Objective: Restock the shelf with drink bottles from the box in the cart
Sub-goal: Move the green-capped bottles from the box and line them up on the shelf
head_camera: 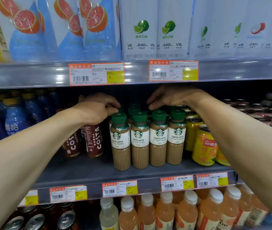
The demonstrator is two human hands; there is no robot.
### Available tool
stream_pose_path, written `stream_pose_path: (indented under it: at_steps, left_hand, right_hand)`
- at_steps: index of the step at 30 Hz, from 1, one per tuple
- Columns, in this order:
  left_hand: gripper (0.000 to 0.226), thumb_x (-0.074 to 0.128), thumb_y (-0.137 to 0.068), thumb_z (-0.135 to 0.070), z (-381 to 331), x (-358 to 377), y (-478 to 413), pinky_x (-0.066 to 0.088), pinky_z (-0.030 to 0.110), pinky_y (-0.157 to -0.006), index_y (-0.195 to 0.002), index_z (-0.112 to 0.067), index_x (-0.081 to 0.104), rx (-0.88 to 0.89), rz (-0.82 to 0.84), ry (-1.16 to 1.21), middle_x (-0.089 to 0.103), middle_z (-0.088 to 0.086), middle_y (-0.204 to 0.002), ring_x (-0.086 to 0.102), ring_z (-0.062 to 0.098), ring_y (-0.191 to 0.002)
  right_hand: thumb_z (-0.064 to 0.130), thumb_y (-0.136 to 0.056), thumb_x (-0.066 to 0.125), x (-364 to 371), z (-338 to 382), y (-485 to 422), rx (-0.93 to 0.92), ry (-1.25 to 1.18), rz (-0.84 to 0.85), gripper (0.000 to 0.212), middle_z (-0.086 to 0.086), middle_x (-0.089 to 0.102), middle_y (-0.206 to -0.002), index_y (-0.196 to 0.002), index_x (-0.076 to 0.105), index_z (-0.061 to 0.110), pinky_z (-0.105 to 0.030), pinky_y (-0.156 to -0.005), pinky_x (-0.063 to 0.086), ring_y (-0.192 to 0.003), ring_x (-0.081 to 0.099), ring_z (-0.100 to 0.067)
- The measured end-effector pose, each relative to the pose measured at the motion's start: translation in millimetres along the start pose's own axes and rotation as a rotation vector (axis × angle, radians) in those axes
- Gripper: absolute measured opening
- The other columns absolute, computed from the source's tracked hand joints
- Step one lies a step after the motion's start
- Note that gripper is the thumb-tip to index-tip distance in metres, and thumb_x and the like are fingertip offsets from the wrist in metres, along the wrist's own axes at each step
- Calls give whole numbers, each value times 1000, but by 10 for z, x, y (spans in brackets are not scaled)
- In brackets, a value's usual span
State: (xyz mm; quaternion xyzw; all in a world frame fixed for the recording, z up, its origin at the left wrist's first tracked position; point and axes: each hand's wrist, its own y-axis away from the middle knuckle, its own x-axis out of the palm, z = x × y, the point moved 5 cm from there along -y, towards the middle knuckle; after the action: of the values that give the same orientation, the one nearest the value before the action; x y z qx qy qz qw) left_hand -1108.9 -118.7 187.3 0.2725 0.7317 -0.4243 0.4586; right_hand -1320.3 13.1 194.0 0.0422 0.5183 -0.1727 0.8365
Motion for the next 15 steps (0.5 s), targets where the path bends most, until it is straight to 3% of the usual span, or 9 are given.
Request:
stream_pose_path:
  at_steps: [3, 6, 8, 11, 15]
  left_hand:
    - [15, 58, -97, -42, 12, 2, 10, 29, 46, -113, -111, -45, 64, -3, -20, -12, 61, -21, -103, 53, 13, -119]
    - [19, 56, -97, -43, 17, 13, 14, 29, 48, -113, -115, -44, 64, 7, -23, -24, 64, -16, -121, 51, 14, -124]
    - [20, 56, -98, -43, 16, 19, 11, 28, 48, -113, -116, -43, 64, 14, -30, -29, 63, -16, -124, 50, 15, -125]
    - [21, 56, -98, -42, 11, 24, 13, 28, 48, -113, -117, -42, 65, 18, -44, -27, 64, -16, -125, 50, 15, -125]
    - [21, 57, -98, -40, -2, 16, 21, 31, 48, -112, -117, -40, 65, 26, -42, -15, 65, -15, -124, 52, 15, -124]
  right_hand:
    - [45, -83, 74, -1, -4, 76, 11, -35, 4, 28, 17, 65, -116, -110, 69, 41, -27, -94, 41, -109, 56, -6]
    - [54, -84, 68, -119, -113, 191, 36, -138, -122, 28, 20, 63, -119, -111, 68, 45, -27, -97, 40, -111, 54, -6]
    - [47, -89, 67, -175, -235, 254, 73, -95, -134, 30, 15, 62, -125, -118, 66, 40, -30, -101, 39, -116, 53, -10]
    - [33, -91, 68, -113, -404, 321, 146, -79, -34, 34, 11, 60, -129, -124, 62, 38, -26, -93, 43, -116, 54, -12]
    - [21, -95, 64, -67, -474, 338, 165, -224, -17, 28, 11, 63, -124, -114, 63, 42, -31, -90, 53, -112, 60, -11]
